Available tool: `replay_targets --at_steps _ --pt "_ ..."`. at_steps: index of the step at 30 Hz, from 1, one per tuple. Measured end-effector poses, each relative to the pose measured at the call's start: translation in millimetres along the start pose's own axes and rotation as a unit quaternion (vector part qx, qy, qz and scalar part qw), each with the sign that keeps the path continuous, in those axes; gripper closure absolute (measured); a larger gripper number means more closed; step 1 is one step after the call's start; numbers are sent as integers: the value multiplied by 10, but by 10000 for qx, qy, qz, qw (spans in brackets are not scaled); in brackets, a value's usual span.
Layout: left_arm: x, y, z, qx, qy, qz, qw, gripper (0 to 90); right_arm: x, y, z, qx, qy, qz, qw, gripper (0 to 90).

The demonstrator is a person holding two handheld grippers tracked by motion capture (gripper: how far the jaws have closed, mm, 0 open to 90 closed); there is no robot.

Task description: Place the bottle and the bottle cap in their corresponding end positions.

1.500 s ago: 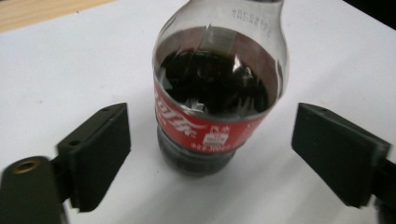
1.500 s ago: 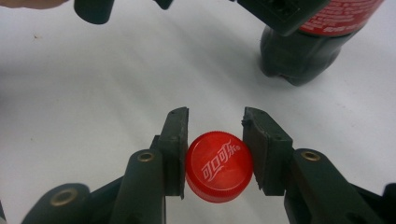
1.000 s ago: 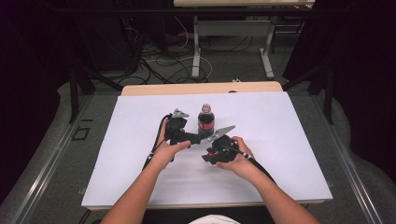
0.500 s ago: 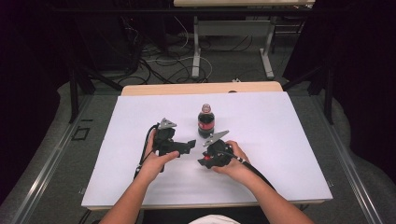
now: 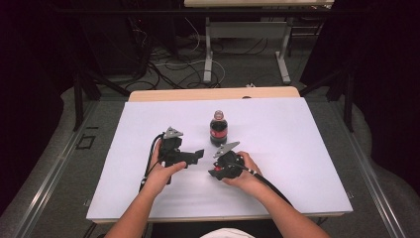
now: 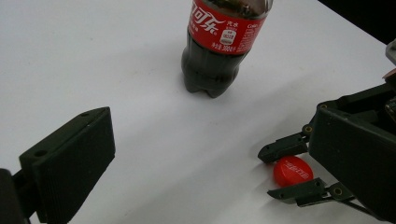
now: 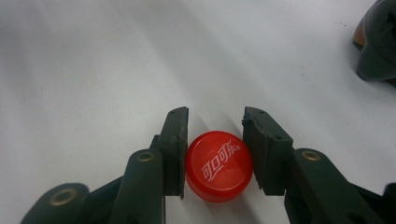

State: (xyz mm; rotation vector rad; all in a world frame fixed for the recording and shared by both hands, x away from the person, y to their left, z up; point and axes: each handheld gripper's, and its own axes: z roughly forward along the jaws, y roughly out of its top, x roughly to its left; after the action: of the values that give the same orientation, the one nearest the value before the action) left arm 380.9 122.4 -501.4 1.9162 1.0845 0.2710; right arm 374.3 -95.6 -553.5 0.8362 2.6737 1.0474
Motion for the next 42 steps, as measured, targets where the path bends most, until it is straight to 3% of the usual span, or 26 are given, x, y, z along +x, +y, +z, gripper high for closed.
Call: replay_targets --at_steps 8,10,14,20,23,24,29,33,34,37,40,42 --pt "18 -4 -10 12 44 -22 10000 8 -8 -7 5 -18 -20 8 10000 597" --pt "31 -2 -14 43 62 42 10000 8 -15 -7 2 -19 -6 37 10000 541" --pt "46 -11 -13 20 74 -31 10000 8 -31 3 -37 -116 31 91 9999 449" --pt "92 -28 -23 68 149 -52 9999 8 -118 33 -244 -502 5 62 9987 381" --pt "117 -33 -29 48 195 -92 9998 8 -210 20 -416 -618 -61 274 9977 379" --pt "130 -33 -31 42 218 -99 9997 8 -240 5 -451 -791 -157 348 9961 379" --pt "172 -29 -40 52 283 -238 9993 8 -434 -47 -723 -968 -557 797 9905 371" --pt "221 -24 -72 89 359 -242 9990 8 -591 -107 -892 -1019 -917 1091 9845 279" --pt "234 -25 -77 97 380 -302 9988 8 -625 -125 -925 -1045 -961 1259 9818 257" --pt "299 -32 -94 86 513 -414 9978 8 -760 -207 -1017 -1029 -1221 1363 9777 184" --pt "373 -39 -122 82 582 -509 9970 8 -883 -304 -1109 -1036 -1597 1569 9691 153" --pt "417 -43 -140 84 655 -530 9964 8 -968 -377 -1177 -1064 -1710 1728 9641 148"
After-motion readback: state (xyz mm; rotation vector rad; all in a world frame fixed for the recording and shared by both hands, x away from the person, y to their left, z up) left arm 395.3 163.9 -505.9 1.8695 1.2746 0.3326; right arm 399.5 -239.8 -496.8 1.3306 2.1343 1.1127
